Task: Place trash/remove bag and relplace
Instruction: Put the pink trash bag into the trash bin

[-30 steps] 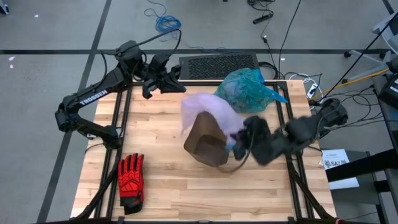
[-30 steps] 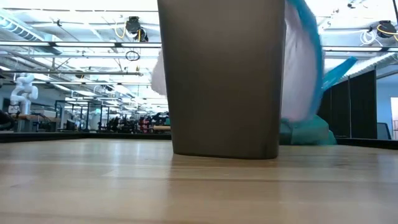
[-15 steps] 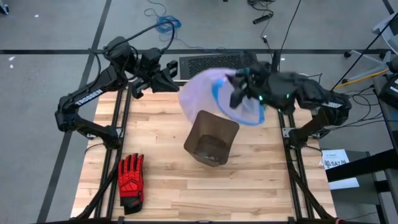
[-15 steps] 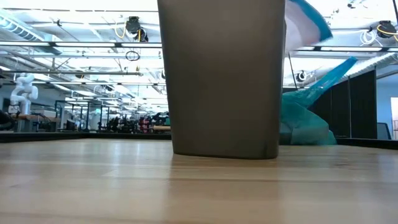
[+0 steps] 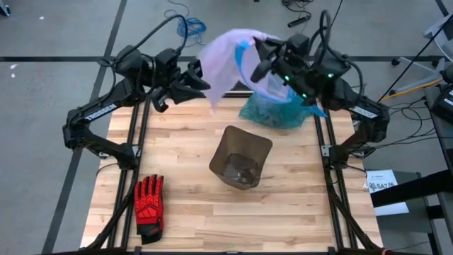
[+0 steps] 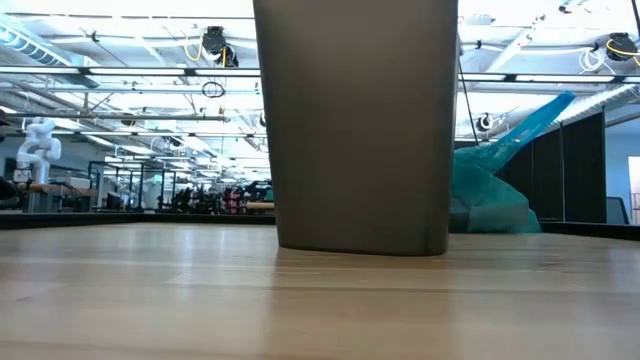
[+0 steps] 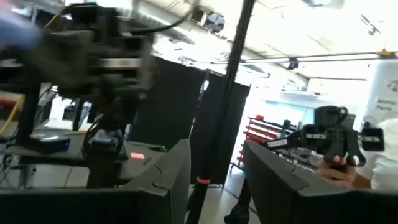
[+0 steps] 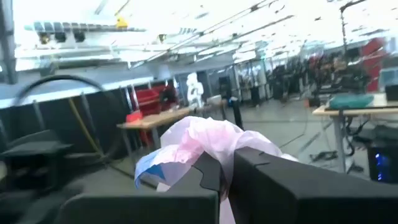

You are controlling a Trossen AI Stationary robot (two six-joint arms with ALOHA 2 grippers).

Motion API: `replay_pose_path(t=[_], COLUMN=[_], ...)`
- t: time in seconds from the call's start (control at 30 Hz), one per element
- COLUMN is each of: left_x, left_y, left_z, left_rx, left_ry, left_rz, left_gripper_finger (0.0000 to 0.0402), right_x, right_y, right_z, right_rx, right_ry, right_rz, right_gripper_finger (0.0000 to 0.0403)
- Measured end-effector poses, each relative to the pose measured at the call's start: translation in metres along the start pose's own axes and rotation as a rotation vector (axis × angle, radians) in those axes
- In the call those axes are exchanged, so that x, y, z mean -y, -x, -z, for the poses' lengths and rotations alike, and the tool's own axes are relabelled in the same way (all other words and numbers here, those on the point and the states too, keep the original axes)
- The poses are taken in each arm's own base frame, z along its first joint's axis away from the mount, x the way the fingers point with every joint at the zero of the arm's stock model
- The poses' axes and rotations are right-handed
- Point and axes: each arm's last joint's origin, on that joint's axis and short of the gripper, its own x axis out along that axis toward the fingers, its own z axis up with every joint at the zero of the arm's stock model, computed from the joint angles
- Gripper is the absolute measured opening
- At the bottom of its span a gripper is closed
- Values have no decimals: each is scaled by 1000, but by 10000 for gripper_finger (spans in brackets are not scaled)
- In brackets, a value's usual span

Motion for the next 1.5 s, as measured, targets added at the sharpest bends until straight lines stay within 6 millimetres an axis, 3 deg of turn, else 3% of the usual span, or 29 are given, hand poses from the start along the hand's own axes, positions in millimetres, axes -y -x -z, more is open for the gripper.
replay_pose_path(t=[0.2,0.47,0.6,1.0,1.5], left_x=[2,-6,-9,-15,-27], left_y=[-3,2,2,4,2], left_z=[2,9,10,10,16], left_rx=[8,-2,15,45,44], left_ry=[-63,-178,-172,-208,-199], left_rz=[-13,-318,-377,-576,-666], left_gripper_finger=[145,145,145,145,145], right_x=[-5,-8,-9,-26,-42], right_y=[-16,-19,-21,-43,-57], right_z=[2,-3,-6,21,30], right_rx=[119,225,290,387,413], right_ry=[-10,-20,-33,-73,-58], right_rz=[13,22,29,13,-72], right_gripper_finger=[0,0,0,0,0])
